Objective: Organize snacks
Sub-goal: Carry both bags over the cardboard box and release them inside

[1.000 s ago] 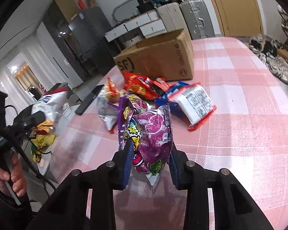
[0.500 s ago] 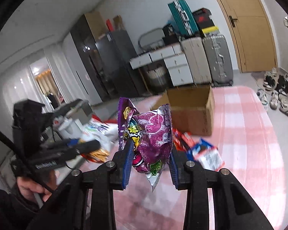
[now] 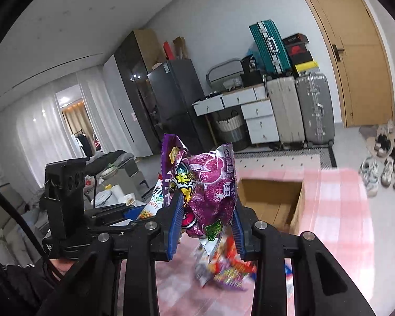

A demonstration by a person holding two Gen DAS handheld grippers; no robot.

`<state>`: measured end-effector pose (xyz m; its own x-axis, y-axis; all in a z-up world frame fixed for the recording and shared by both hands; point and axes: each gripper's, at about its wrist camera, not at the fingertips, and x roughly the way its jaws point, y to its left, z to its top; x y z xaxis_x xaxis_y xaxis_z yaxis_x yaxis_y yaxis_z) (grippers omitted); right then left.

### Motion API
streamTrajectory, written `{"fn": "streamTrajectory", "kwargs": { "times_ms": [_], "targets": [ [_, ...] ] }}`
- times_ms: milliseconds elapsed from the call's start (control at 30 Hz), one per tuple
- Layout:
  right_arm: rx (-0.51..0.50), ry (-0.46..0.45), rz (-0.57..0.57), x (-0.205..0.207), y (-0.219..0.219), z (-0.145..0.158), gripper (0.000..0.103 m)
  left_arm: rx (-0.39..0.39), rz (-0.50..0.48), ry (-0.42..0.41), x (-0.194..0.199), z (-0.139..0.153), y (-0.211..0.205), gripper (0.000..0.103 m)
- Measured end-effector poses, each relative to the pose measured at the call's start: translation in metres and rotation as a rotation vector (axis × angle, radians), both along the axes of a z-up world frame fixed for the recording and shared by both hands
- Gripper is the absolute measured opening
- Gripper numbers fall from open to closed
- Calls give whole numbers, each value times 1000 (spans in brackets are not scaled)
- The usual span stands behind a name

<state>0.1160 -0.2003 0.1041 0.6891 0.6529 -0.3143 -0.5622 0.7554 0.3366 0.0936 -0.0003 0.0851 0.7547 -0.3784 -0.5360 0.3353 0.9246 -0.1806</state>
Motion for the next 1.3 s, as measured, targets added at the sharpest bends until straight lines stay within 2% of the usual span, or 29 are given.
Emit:
{"fn": "streamTrajectory", "kwargs": {
  "times_ms": [67,167,333,433,600,867,1000,1267,1300],
  "targets": [
    [-15,0,-6,16,2,8,33,-2,-1,7,16,8,-1,36],
    [-96,-28,-39,43,13,16,33,10,-4,18,42,19,-3,36],
    [-157,-23,-56,94,25,3,34,51,41,39,94,16,-8,36],
    [-160,8,-59,124,30,-16,34,89,41,73,125,2,-13,36],
    [-181,66,-78,175,38,-59,34,79,29,137,168,-27,-17,36],
    [-215,164,-105,235,34,-130,34,115,25,204,231,-86,-30,36],
    [-236,182,-112,249,35,-159,34,144,21,227,249,-111,-35,36],
    [-300,184,-134,272,44,-188,35,152,8,266,284,-151,-40,36],
    [-296,189,-130,271,44,-190,38,148,7,266,288,-155,-41,36]
  ]
}}
